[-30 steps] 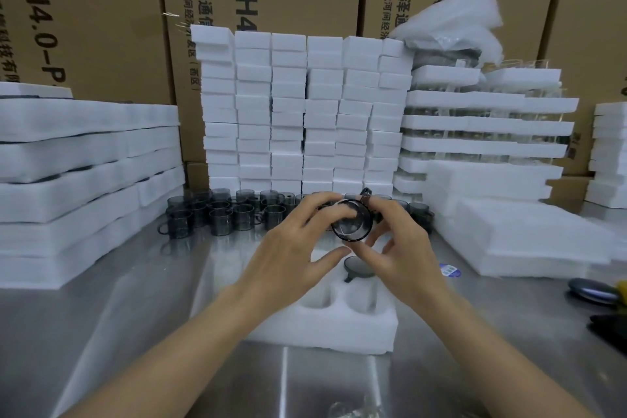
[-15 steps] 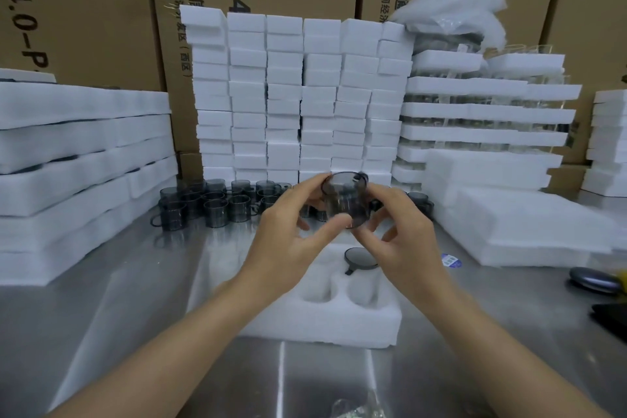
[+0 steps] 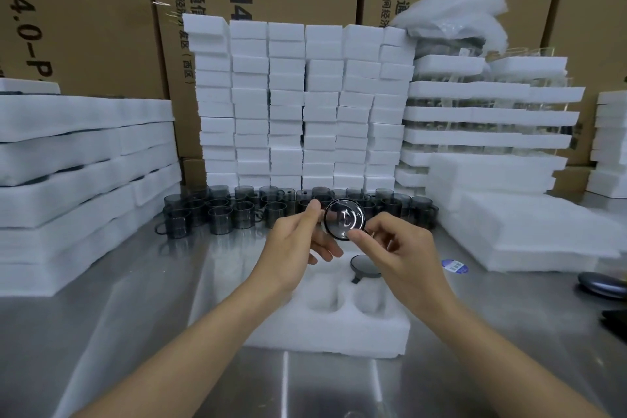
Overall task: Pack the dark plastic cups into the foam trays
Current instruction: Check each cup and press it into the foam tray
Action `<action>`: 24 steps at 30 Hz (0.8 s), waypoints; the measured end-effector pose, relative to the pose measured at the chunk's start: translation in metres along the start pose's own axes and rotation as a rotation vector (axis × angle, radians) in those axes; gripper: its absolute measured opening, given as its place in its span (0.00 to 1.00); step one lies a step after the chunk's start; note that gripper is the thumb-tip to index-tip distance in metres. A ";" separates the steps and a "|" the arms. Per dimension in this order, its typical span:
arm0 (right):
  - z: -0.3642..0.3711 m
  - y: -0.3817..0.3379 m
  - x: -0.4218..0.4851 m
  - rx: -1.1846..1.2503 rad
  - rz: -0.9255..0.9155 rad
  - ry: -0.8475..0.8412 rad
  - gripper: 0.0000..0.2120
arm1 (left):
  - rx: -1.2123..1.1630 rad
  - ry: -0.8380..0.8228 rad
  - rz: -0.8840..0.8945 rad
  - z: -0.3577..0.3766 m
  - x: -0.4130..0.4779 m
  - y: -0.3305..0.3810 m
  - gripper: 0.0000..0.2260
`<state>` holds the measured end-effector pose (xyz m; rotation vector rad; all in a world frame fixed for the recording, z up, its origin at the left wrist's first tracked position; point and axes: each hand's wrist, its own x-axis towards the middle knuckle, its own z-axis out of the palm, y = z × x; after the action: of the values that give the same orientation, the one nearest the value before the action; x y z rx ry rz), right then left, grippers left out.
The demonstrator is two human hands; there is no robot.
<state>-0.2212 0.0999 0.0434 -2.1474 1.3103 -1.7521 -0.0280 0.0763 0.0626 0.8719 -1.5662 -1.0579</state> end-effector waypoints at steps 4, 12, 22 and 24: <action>0.000 0.000 -0.001 -0.038 -0.041 -0.007 0.15 | 0.007 -0.002 -0.038 0.001 -0.001 0.003 0.25; -0.004 0.011 0.002 -0.094 -0.047 0.044 0.17 | 0.052 -0.033 -0.042 0.002 -0.003 0.002 0.25; -0.004 0.015 -0.003 -0.156 -0.082 0.019 0.11 | 0.039 -0.085 0.044 0.001 -0.003 -0.002 0.19; -0.002 0.017 -0.003 -0.168 -0.096 0.018 0.11 | 0.024 -0.092 0.065 0.002 -0.004 -0.001 0.23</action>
<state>-0.2318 0.0922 0.0323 -2.3244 1.4294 -1.7569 -0.0286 0.0798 0.0601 0.7932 -1.6756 -1.0474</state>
